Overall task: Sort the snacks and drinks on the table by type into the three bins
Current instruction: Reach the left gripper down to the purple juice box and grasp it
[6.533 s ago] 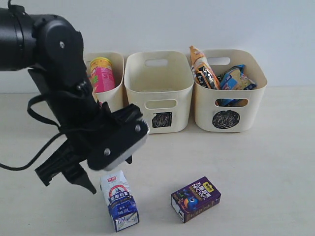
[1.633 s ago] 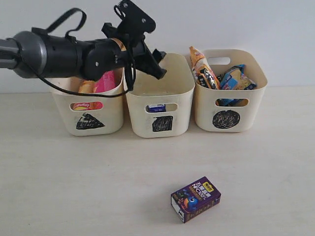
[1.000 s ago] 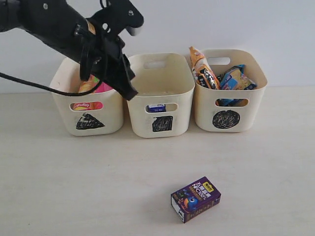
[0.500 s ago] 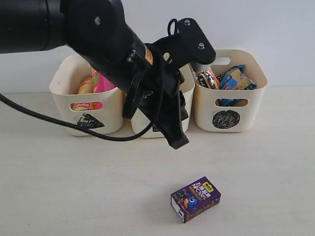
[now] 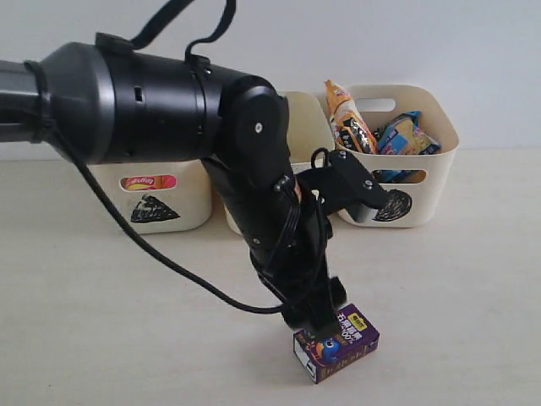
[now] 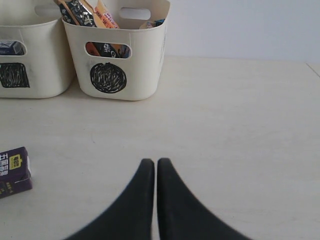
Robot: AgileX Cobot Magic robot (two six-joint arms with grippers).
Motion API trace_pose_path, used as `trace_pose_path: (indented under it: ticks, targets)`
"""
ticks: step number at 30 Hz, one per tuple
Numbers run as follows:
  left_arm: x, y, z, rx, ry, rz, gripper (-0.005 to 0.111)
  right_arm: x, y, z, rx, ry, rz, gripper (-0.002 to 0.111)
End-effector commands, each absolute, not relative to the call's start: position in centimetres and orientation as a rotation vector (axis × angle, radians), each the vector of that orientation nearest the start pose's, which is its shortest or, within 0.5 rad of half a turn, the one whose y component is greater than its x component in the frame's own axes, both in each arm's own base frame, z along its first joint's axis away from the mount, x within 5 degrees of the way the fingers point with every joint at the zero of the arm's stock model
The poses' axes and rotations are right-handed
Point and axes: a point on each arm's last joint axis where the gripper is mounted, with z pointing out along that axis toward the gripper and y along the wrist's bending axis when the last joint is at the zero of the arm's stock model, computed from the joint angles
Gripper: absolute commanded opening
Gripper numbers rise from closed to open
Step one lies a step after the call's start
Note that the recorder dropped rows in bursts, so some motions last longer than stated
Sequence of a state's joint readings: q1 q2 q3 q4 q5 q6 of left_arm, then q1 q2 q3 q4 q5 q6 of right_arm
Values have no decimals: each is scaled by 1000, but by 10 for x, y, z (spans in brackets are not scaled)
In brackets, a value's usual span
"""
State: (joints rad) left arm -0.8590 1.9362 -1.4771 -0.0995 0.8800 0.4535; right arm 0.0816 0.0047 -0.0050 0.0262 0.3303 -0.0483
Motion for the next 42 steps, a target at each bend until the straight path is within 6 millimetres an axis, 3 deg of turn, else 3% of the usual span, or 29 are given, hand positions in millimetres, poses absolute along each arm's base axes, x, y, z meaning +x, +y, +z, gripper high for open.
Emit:
trace_pose_path:
  ticks: [1,3,7,13,20,28,32,40,42]
  targets:
    - [249,-328,204,1749,2290,-286,101,54,5,184,-104,1802,41,0]
    - [245,-334,200,1763,2281,-297,107,54,5,184,-104,1802,41,0]
    - [240,-344,190,1704,2337,-285,104,54,5,184,-104,1802,41,0]
    - [247,-356,174,1629,2409,-224,102,54,5,184,-106,1802,40,0]
    - [256,-365,166,1684,2407,-212,102,54,5,184,-104,1802,42,0]
    - [279,-357,149,1629,2488,-200,102,54,5,184,-106,1802,40,0]
    - [281,-356,140,1643,2492,-193,102,54,5,184,-103,1803,44,0]
    - [282,-362,128,1634,2477,-249,90,54,5,184,-105,1802,41,0]
    - [282,-362,128,1638,2472,-249,79,54,5,184,-104,1802,43,0]
